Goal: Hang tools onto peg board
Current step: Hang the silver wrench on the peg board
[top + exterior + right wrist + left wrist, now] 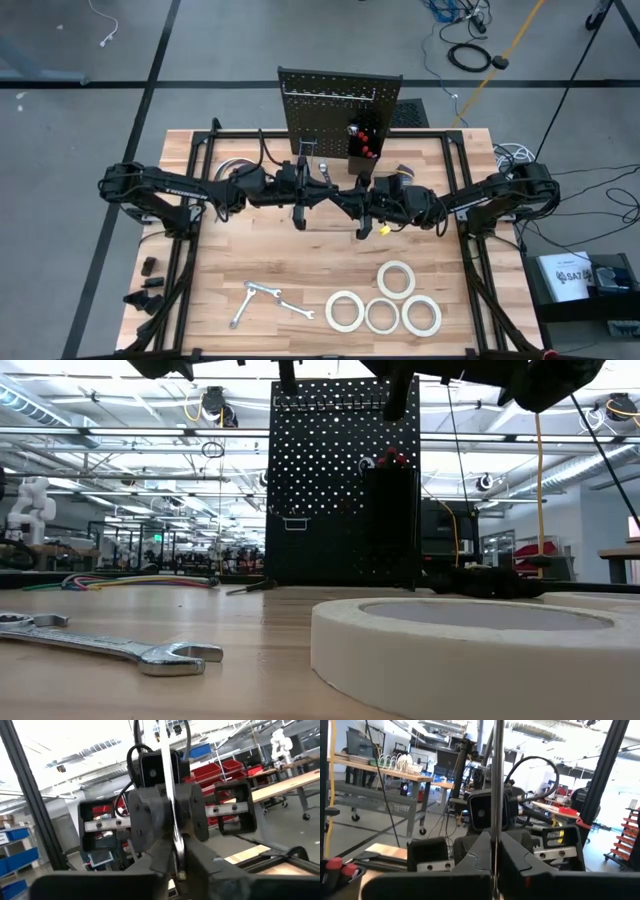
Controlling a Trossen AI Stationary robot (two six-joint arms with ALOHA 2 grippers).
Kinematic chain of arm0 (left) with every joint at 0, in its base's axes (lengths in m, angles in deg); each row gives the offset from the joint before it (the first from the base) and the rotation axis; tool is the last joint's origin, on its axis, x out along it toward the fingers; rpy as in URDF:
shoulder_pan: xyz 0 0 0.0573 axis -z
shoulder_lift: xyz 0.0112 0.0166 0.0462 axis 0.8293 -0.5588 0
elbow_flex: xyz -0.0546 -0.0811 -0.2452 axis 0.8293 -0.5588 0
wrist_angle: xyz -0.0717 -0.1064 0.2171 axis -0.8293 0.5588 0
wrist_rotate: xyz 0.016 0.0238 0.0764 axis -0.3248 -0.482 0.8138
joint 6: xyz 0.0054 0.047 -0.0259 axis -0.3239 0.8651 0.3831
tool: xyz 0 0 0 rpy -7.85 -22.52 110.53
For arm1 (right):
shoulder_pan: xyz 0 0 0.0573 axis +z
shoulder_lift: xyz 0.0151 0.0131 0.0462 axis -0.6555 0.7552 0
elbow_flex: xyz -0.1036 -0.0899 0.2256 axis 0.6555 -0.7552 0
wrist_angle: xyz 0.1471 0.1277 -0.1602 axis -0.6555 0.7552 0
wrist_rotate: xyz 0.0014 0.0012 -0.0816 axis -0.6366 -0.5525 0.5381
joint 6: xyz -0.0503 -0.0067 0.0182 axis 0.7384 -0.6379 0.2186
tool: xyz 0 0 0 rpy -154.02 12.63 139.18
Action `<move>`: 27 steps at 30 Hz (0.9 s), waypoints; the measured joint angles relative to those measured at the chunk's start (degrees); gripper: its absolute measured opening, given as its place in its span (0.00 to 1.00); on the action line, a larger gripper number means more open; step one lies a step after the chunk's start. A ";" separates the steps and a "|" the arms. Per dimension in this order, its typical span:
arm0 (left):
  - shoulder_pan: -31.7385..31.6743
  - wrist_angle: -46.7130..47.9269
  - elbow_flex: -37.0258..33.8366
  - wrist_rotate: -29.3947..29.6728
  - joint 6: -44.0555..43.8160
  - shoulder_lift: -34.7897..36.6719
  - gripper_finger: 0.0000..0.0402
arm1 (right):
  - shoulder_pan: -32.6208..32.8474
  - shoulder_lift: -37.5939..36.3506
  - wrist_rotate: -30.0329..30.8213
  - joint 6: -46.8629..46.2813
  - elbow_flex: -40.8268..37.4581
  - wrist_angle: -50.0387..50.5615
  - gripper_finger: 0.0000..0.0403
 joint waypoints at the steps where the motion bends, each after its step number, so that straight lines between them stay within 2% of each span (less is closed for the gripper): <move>1: -0.23 0.95 -0.02 0.00 -0.02 0.40 0.01 | -0.25 -0.25 -0.01 0.39 0.00 0.29 0.12; 6: -2.58 7.15 1.04 0.00 -0.04 1.74 0.01 | -2.10 -3.01 -0.11 0.85 0.00 6.36 0.31; 9: -4.81 8.91 1.45 -0.30 -0.11 1.67 0.01 | -3.29 -6.63 -0.65 2.13 0.07 15.53 0.40; 14: -9.75 14.50 3.79 -4.39 -0.13 0.94 0.01 | -4.08 -15.42 -0.71 8.06 0.07 33.97 0.53; 19: -13.46 15.72 6.60 -8.13 -0.17 -1.98 0.01 | -4.11 -23.85 -0.10 11.99 0.07 45.79 0.57; 27: -15.87 17.29 11.52 -9.31 -0.07 -6.92 0.01 | -4.43 -32.24 1.30 15.28 0.04 50.69 0.56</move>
